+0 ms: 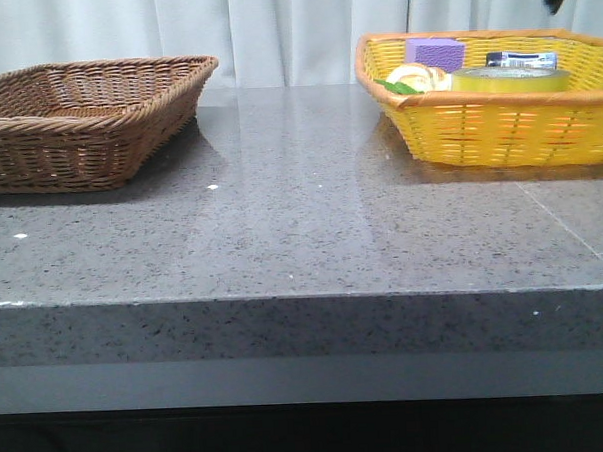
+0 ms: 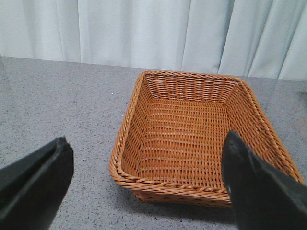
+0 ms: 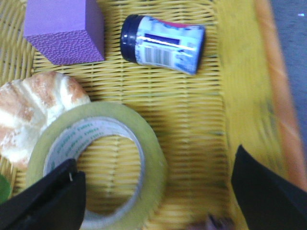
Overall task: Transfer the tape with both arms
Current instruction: 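Reach the right gripper down into the yellow basket onto the tape roll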
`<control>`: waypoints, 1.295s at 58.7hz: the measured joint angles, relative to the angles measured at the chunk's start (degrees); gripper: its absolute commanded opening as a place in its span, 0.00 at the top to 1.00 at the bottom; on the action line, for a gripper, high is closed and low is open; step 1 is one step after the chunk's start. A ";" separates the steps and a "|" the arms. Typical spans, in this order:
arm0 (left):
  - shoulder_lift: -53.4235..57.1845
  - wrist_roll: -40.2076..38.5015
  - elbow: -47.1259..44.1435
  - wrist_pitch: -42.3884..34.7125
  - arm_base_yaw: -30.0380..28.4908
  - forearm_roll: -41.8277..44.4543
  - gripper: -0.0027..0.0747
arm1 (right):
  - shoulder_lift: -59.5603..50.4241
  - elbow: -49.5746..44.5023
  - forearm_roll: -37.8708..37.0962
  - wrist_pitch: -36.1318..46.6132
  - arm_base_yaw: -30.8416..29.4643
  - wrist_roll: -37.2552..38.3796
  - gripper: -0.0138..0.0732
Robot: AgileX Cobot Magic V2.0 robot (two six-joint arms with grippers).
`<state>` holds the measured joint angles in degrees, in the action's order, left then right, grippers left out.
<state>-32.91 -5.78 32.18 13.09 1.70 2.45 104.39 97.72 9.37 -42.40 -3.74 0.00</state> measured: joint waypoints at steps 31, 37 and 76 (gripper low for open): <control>0.00 0.00 0.00 0.00 0.00 0.00 0.17 | 14.18 10.49 -0.70 -6.41 1.78 0.00 0.12; 0.00 0.00 0.00 0.00 0.00 0.00 0.17 | 14.18 10.49 -0.70 -6.51 1.78 0.00 0.22; 0.00 0.00 0.00 0.00 0.00 0.00 0.17 | 11.53 10.39 -1.65 -8.22 1.67 -0.46 0.72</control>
<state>-32.91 -5.78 32.18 13.09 1.70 2.45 115.92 108.11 7.72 -50.62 -2.07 -0.46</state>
